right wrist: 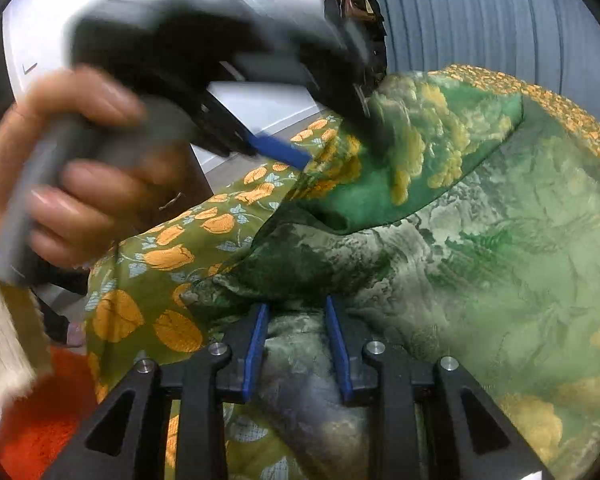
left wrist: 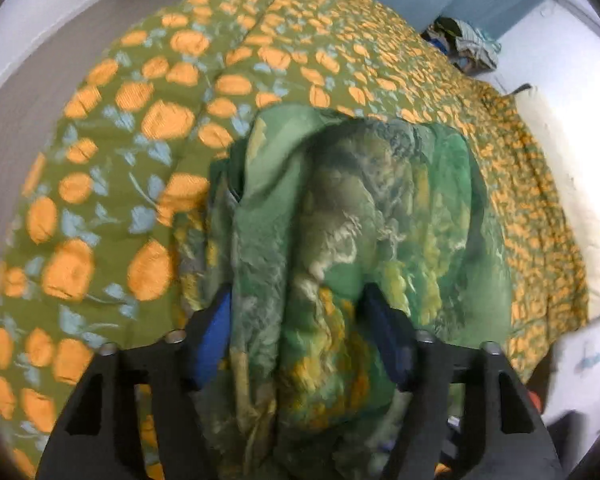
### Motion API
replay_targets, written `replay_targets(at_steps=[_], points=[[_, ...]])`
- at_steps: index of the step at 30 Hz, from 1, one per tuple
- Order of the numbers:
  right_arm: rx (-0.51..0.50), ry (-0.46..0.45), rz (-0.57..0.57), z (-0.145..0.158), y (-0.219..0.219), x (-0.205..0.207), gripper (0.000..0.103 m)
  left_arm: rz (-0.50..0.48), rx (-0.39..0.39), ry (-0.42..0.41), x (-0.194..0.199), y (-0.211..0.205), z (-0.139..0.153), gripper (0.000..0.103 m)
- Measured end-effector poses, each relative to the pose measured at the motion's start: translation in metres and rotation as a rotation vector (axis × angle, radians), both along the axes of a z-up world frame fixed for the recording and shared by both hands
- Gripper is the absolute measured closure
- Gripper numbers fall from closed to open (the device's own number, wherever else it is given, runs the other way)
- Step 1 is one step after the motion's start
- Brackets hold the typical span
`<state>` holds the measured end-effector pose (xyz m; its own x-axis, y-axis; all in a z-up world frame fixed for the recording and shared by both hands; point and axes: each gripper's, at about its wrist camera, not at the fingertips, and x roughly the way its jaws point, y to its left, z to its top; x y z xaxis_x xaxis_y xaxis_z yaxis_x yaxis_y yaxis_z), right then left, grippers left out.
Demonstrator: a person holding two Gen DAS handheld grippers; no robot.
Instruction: Fold large clothes
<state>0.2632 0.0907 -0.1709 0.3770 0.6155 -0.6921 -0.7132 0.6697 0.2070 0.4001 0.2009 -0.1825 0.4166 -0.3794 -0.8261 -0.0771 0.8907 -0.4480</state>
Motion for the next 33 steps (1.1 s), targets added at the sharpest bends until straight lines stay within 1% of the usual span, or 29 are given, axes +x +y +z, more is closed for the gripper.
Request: replay_targets(at_steps=[1,2,4,5,7,10,11,12,14,16,18,19,20,21,22,24,28,31,32,33], points=[[0.026,0.019,0.013,0.012,-0.008,-0.001,0.072,0.011,0.002,-0.002,-0.001,0.002,-0.002,0.045],[0.059,0.039,0.013,0.025,-0.02,0.001,0.072,0.013,0.006,-0.005,-0.001,0.003,-0.004,0.046],[0.105,0.055,-0.046,0.051,-0.055,0.012,0.07,0.002,0.018,-0.008,-0.005,0.003,-0.007,0.05],[0.109,0.06,-0.078,0.057,-0.065,0.02,0.069,-0.006,0.021,-0.008,-0.007,0.005,-0.008,0.051],[0.106,0.1,-0.19,0.067,-0.099,0.054,0.069,-0.009,0.019,-0.006,-0.009,0.007,-0.011,0.053],[0.061,0.114,-0.303,0.071,-0.127,0.1,0.069,-0.006,0.013,-0.001,-0.012,0.008,-0.015,0.053],[0.054,0.114,-0.319,0.073,-0.131,0.113,0.068,-0.004,0.012,-0.001,-0.017,0.006,-0.013,0.053],[0.05,0.111,-0.332,0.075,-0.132,0.125,0.068,-0.004,0.009,-0.001,-0.017,0.005,-0.014,0.053],[0.047,0.129,-0.323,0.069,-0.126,0.149,0.067,-0.003,0.001,0.001,-0.016,0.007,-0.016,0.053],[0.031,0.203,-0.272,0.053,-0.1,0.179,0.067,-0.002,-0.009,0.002,-0.016,0.008,-0.017,0.053],[0.005,0.216,-0.243,0.039,-0.075,0.192,0.067,-0.001,-0.014,0.003,-0.017,0.008,-0.018,0.053],[-0.026,0.205,-0.223,0.025,-0.053,0.201,0.067,0.004,-0.01,0.005,-0.018,0.01,-0.02,0.053],[-0.055,0.214,-0.219,0.016,-0.044,0.204,0.067,0.013,-0.002,0.011,-0.02,0.011,-0.024,0.053],[-0.117,0.248,-0.22,-0.004,-0.03,0.21,0.067,0.022,-0.001,0.016,-0.02,0.013,-0.029,0.053],[-0.167,0.274,-0.218,-0.021,-0.022,0.214,0.067,0.028,-0.016,0.021,-0.02,0.015,-0.033,0.053],[-0.208,0.272,-0.22,-0.036,-0.014,0.216,0.067,0.049,-0.048,0.025,-0.02,0.019,-0.04,0.053],[-0.212,0.261,-0.226,-0.029,-0.015,0.213,0.067,0.048,-0.047,0.023,-0.023,0.016,-0.035,0.053],[-0.184,0.216,-0.237,0.002,-0.029,0.195,0.067,0.039,-0.057,0.012,-0.028,0.014,-0.021,0.051],[-0.14,0.21,-0.229,0.016,-0.037,0.182,0.067,0.039,-0.068,0.006,-0.03,0.014,-0.016,0.049],[-0.109,0.207,-0.215,0.023,-0.041,0.174,0.067,0.042,-0.093,-0.005,-0.035,0.017,-0.009,0.045]])
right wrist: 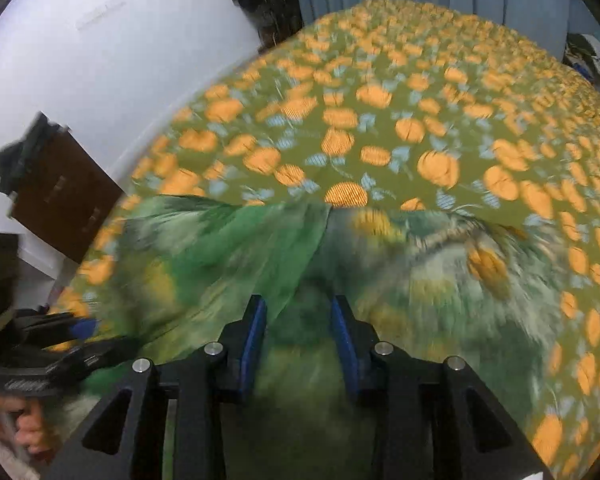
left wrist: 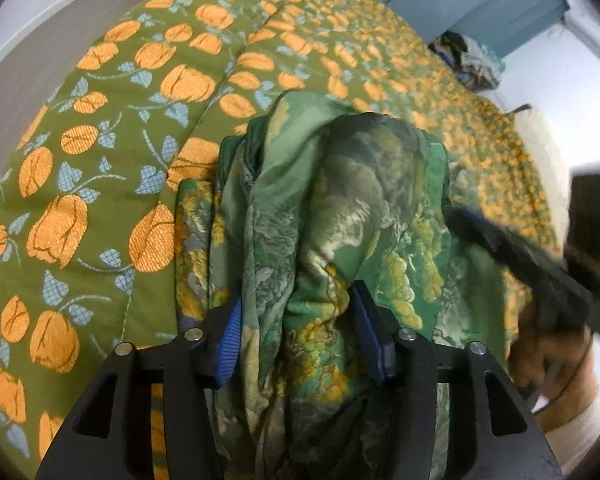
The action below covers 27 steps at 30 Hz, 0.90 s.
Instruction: Fold large clothes
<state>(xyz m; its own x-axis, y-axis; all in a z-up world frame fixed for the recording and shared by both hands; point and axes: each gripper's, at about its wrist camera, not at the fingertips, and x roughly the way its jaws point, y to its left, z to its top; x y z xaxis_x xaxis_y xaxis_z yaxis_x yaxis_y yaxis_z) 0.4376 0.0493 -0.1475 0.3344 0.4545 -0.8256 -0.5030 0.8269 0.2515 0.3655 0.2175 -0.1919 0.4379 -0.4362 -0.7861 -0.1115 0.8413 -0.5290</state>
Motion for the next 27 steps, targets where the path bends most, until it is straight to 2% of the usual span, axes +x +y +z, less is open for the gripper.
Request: replay_targets(at_steps=[2,3,4,7,8,10,11,13,16,19,21,23,25,27], points=[[0.06,-0.033,0.071,0.02,-0.005,-0.04,0.067,0.008,-0.048,-0.025,-0.009,0.007,0.011,0.039],[0.083,-0.051,0.109,0.026,-0.004,-0.059,0.067,0.015,-0.062,-0.038,-0.014,0.011,0.016,0.031],[0.105,-0.059,0.149,0.029,-0.001,-0.074,0.067,0.028,-0.072,-0.06,-0.021,0.019,0.022,0.024],[0.112,-0.109,0.244,0.022,0.02,-0.117,0.067,0.09,-0.075,-0.082,-0.033,0.044,0.021,0.015],[0.097,-0.116,0.265,0.014,0.028,-0.123,0.067,0.109,-0.086,-0.067,-0.034,0.052,0.015,0.015],[0.061,-0.06,0.255,-0.009,0.04,-0.127,0.067,0.129,-0.137,-0.028,-0.034,0.064,-0.001,0.014],[0.063,-0.03,0.243,-0.019,0.041,-0.126,0.067,0.129,-0.174,-0.009,-0.033,0.066,-0.011,0.014],[0.051,-0.03,0.24,-0.033,0.042,-0.128,0.067,0.106,-0.236,0.009,-0.029,0.065,-0.028,0.014],[0.053,-0.029,0.238,-0.036,0.039,-0.127,0.067,0.034,-0.31,-0.017,-0.024,0.055,-0.037,0.014],[0.042,-0.037,0.244,-0.036,0.042,-0.123,0.067,-0.017,-0.357,-0.051,-0.021,0.048,-0.039,0.006],[0.026,-0.059,0.248,-0.038,0.047,-0.124,0.067,-0.043,-0.353,-0.064,-0.02,0.044,-0.038,0.004],[0.011,-0.087,0.249,-0.042,0.052,-0.129,0.067,-0.075,-0.312,-0.059,-0.014,0.03,-0.033,0.003],[0.004,-0.107,0.245,-0.044,0.052,-0.132,0.067,-0.135,-0.199,-0.05,-0.003,0.009,-0.026,0.001],[0.003,-0.122,0.242,-0.044,0.052,-0.133,0.067,-0.203,-0.054,-0.001,0.01,-0.014,-0.033,0.0]])
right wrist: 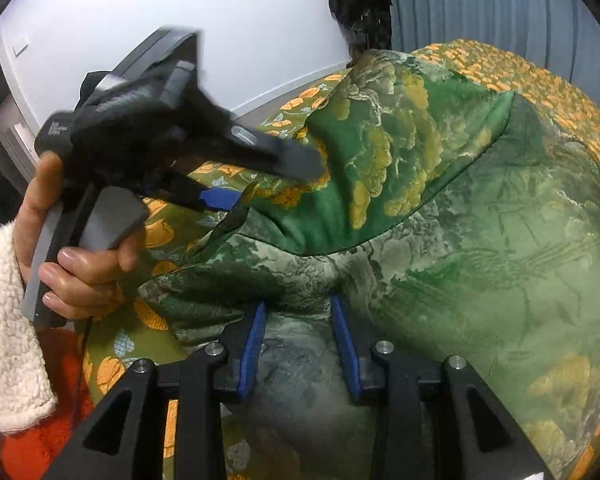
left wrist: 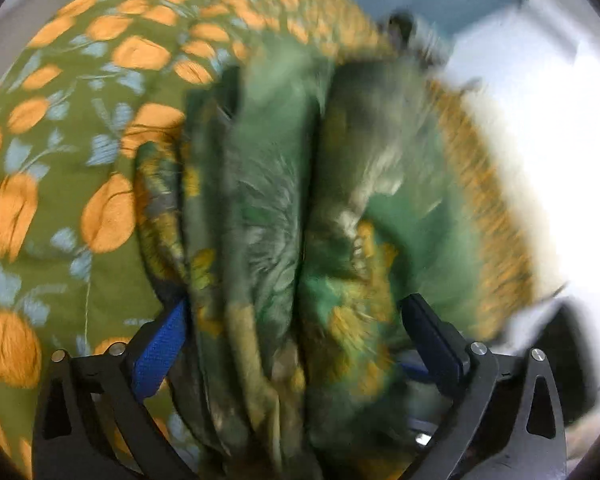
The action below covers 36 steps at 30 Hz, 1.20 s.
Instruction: Fold large clothes
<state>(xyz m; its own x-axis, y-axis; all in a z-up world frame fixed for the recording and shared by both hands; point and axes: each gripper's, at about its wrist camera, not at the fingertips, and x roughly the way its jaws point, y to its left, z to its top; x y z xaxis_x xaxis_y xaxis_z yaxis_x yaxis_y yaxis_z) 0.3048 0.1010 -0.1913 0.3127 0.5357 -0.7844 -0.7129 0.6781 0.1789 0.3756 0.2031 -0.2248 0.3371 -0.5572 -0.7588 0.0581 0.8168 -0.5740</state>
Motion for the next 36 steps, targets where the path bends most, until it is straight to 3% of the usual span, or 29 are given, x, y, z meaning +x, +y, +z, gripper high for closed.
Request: replay_targets(at_steps=[1,5,6,7,10,11,14,16,23,26,28,30,33,36], points=[[-0.003,-0.009,0.002,0.001,-0.001,0.0,0.067,-0.006,0.019,0.011,0.004,-0.004,-0.003,0.0],[0.063,-0.013,-0.008,0.028,-0.024,-0.01,0.066,0.041,-0.077,0.053,0.01,0.011,-0.007,0.003],[0.109,0.004,-0.038,0.042,-0.046,-0.011,0.059,0.038,-0.073,0.05,0.009,0.011,-0.007,0.005],[0.142,0.008,-0.074,0.051,-0.064,-0.012,0.045,0.036,-0.065,0.045,0.008,0.011,-0.006,0.007],[0.268,-0.002,-0.267,0.075,-0.148,-0.007,0.019,0.043,-0.054,0.035,0.004,0.009,-0.005,0.008],[0.276,0.009,-0.314,0.073,-0.167,-0.003,0.016,0.044,-0.055,0.034,0.004,0.009,-0.005,0.008],[0.271,0.181,-0.443,0.035,-0.219,0.031,0.015,0.044,-0.055,0.032,0.004,0.008,-0.006,0.009],[0.342,0.315,-0.433,0.009,-0.229,0.047,0.015,0.045,-0.049,0.036,0.003,0.005,-0.005,0.009],[0.503,0.513,-0.414,-0.053,-0.209,0.091,0.011,0.062,-0.069,0.067,0.003,0.009,-0.009,0.005],[0.477,0.458,-0.405,-0.052,-0.202,0.087,0.014,0.082,-0.083,0.07,0.003,0.013,-0.014,0.006],[0.412,0.376,-0.383,-0.034,-0.197,0.075,0.031,0.085,-0.069,0.044,-0.002,0.011,-0.007,0.022],[0.36,0.281,-0.344,-0.009,-0.187,0.059,0.035,0.088,-0.056,0.016,-0.011,0.009,0.003,0.032],[0.339,0.164,-0.286,0.022,-0.178,0.043,0.038,0.111,-0.067,-0.043,-0.026,0.008,0.02,0.042],[0.36,0.074,-0.229,0.053,-0.173,0.028,0.039,0.141,-0.134,-0.106,-0.037,0.011,0.042,0.046]])
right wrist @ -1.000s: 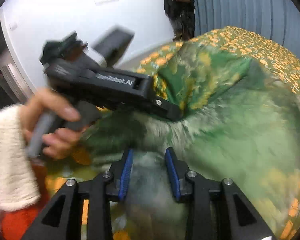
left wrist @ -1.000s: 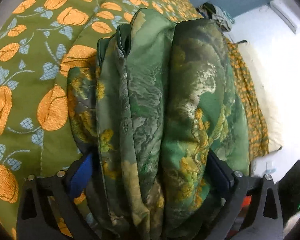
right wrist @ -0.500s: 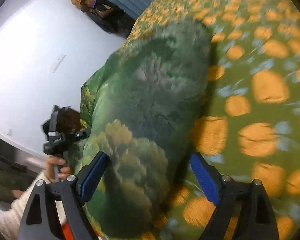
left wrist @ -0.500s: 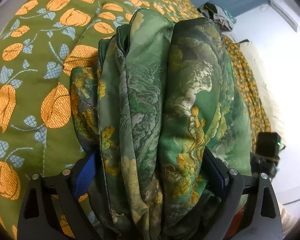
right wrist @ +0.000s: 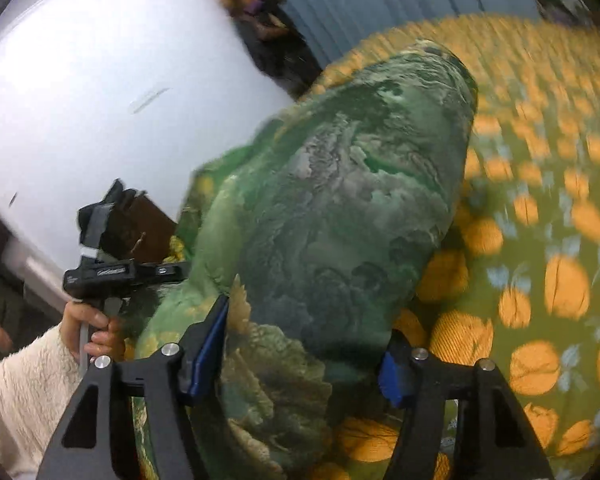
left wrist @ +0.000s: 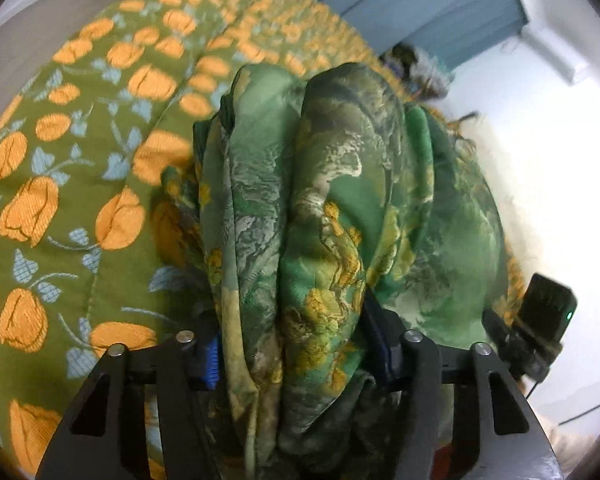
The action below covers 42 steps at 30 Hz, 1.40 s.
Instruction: Fold large clothes
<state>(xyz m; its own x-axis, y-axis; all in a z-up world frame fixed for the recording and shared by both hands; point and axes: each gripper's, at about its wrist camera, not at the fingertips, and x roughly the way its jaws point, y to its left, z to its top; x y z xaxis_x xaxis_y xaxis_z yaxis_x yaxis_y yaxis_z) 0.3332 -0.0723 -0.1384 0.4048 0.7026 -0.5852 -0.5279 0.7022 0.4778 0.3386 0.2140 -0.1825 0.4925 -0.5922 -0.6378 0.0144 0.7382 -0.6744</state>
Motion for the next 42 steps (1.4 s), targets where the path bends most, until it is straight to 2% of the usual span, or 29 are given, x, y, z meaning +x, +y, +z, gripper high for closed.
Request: replay_targets(at_steps=[5,9,13,15,17,18,19,20,21,22,24,26,28,31,34,37,39,42], points=[[0.065,-0.112,0.029,0.043,-0.005,0.016,0.039,0.002,-0.019,-0.077,0.022,-0.011,0.036,0.047],[0.099,-0.125,0.032,0.052,-0.022,0.075,0.038,0.0,0.005,-0.123,0.073,-0.023,0.057,0.047],[0.105,-0.085,0.022,0.048,-0.036,0.147,0.038,0.004,0.042,-0.129,0.143,-0.039,0.055,0.047],[0.107,-0.058,0.015,0.04,-0.045,0.172,0.038,0.004,0.055,-0.118,0.173,-0.048,0.041,0.047],[0.111,0.005,0.002,0.018,-0.057,0.204,0.036,-0.003,0.084,-0.099,0.197,-0.058,0.018,0.044],[0.108,0.048,-0.014,0.005,-0.062,0.217,0.03,-0.003,0.101,-0.069,0.208,-0.064,-0.001,0.039],[0.096,0.118,-0.048,-0.017,-0.067,0.232,0.022,0.007,0.111,-0.039,0.213,-0.067,-0.02,0.03],[0.073,0.178,-0.088,-0.036,-0.072,0.244,0.021,0.017,0.106,-0.034,0.215,-0.068,-0.031,0.026],[0.064,0.262,-0.134,-0.064,-0.079,0.253,0.016,0.025,0.073,-0.049,0.214,-0.067,-0.039,0.015],[0.11,0.309,-0.159,-0.079,-0.088,0.255,0.008,0.037,0.051,-0.054,0.211,-0.065,-0.041,0.007],[0.189,0.331,-0.183,-0.087,-0.103,0.25,0.0,0.034,0.037,-0.064,0.202,-0.064,-0.036,0.007],[0.182,0.295,-0.217,-0.074,-0.113,0.236,0.0,0.025,0.1,-0.099,0.191,-0.067,-0.02,0.008],[0.107,0.229,-0.267,-0.056,-0.123,0.22,0.0,0.031,0.227,-0.172,0.163,-0.072,0.009,0.007],[-0.095,-0.005,-0.328,-0.005,-0.127,0.173,0.0,0.052,0.385,-0.253,0.125,-0.084,0.048,0.001],[-0.263,-0.22,-0.356,0.041,-0.114,0.117,0.0,0.082,0.562,-0.318,0.08,-0.107,0.082,0.001],[-0.326,-0.35,-0.39,0.078,-0.104,0.067,0.0,0.093,0.674,-0.362,0.052,-0.127,0.105,0.001],[-0.329,-0.393,-0.441,0.097,-0.106,0.047,0.0,0.115,0.714,-0.378,0.04,-0.135,0.117,0.001],[-0.318,-0.383,-0.484,0.113,-0.107,0.023,0.0,0.152,0.767,-0.404,0.013,-0.147,0.131,0.0]])
